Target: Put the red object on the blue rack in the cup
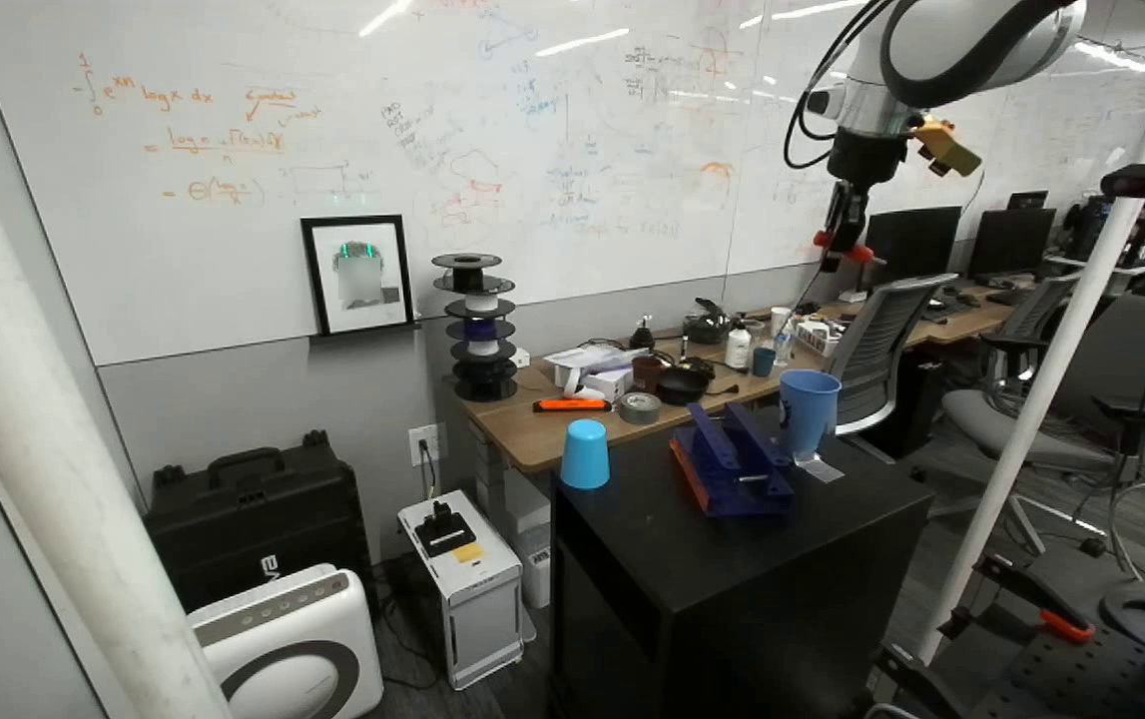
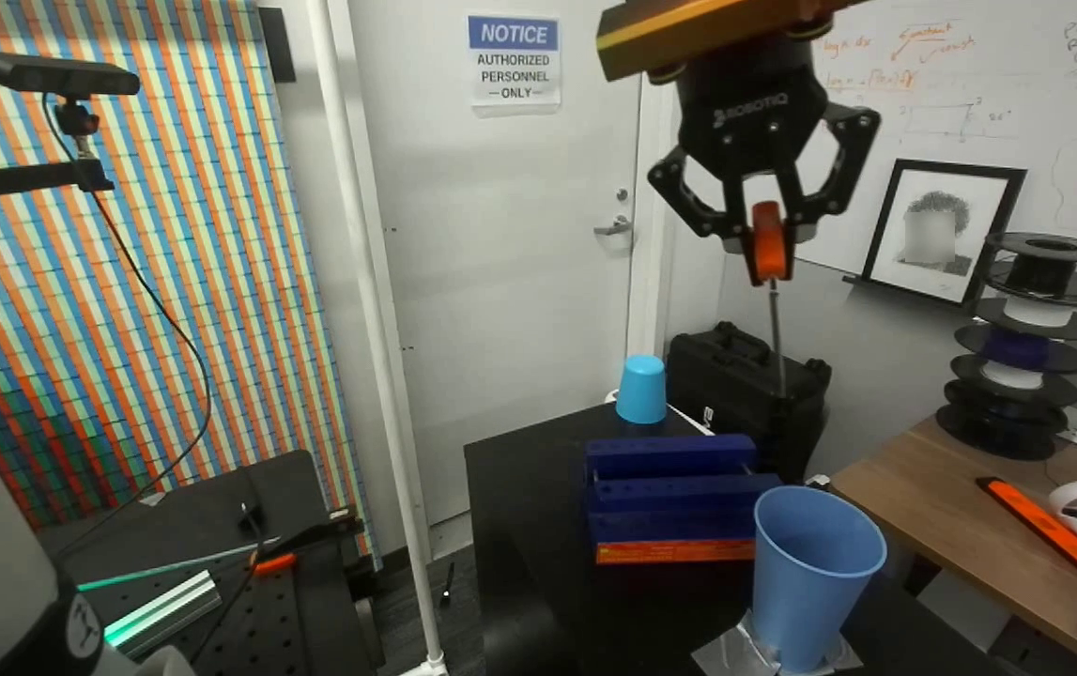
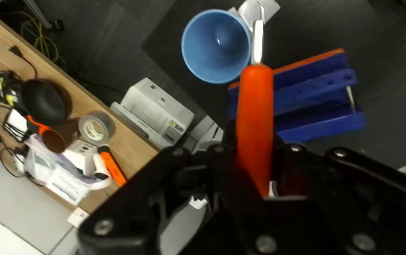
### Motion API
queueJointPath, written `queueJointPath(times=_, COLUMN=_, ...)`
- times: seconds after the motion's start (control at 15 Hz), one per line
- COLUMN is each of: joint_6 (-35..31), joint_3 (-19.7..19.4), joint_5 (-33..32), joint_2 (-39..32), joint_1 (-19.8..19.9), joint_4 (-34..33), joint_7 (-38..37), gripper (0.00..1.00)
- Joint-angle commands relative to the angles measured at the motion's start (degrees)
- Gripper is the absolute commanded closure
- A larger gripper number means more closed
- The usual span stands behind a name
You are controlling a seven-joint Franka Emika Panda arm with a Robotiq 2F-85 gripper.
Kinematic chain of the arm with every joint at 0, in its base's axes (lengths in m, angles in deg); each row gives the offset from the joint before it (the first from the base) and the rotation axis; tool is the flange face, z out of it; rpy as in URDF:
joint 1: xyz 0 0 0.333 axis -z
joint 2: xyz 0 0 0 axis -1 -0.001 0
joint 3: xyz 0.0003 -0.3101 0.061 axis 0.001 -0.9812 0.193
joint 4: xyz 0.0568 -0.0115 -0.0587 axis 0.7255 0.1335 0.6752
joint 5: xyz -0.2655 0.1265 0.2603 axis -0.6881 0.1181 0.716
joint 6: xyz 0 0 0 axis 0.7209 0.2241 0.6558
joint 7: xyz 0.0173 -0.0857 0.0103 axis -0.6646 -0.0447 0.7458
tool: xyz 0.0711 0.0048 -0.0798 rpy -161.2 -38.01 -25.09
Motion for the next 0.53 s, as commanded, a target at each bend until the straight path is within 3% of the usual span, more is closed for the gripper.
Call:
queueJointPath(times=0.0, joint_6=-1.10, joint_3=-0.94, joint_5=-6.48, joint_2=-8.08, joint_1=2.55, joint_4=-4.77, joint_7=-8.51, gripper=0.90)
queueJointPath(times=0.27, joint_6=2.90, joint_3=-1.42, joint_5=-10.13, joint_2=-16.53, joint_1=2.81, joint_4=-8.81, joint_7=-15.92, gripper=0.90)
queueJointPath(times=0.47, joint_6=4.38, joint_3=-1.82, joint_5=-8.45, joint_2=-22.55, joint_1=2.66, joint_4=-11.59, joint_7=-17.02, gripper=0.90)
